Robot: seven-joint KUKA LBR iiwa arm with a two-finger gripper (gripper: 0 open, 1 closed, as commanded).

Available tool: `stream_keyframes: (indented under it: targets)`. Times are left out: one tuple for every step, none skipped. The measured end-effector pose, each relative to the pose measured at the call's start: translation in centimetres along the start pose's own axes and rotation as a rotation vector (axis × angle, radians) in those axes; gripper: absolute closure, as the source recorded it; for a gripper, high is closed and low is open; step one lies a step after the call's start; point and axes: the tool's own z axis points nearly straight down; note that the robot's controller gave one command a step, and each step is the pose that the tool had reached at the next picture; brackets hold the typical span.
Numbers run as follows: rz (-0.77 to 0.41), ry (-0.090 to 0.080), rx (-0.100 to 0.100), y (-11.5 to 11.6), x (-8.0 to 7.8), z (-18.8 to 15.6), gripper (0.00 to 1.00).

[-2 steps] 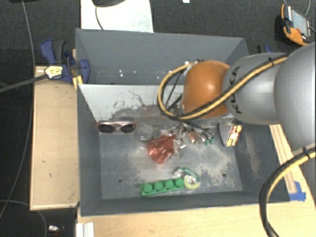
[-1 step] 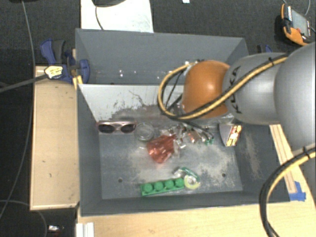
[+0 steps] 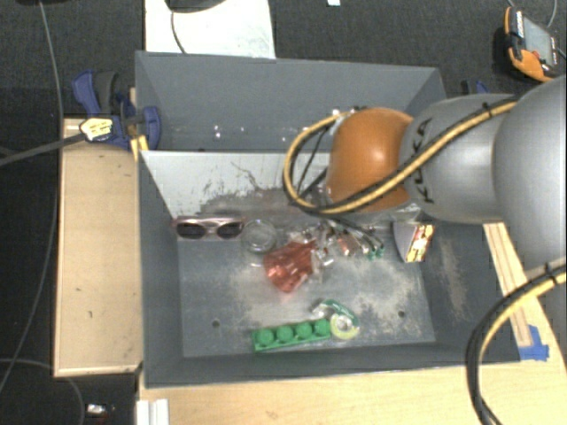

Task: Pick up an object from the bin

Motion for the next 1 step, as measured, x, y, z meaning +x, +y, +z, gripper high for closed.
stream_keyframes:
  targets:
    - [-0.001, 0.003, -0.001, 0.06, 0.12, -1.20, 1.00]
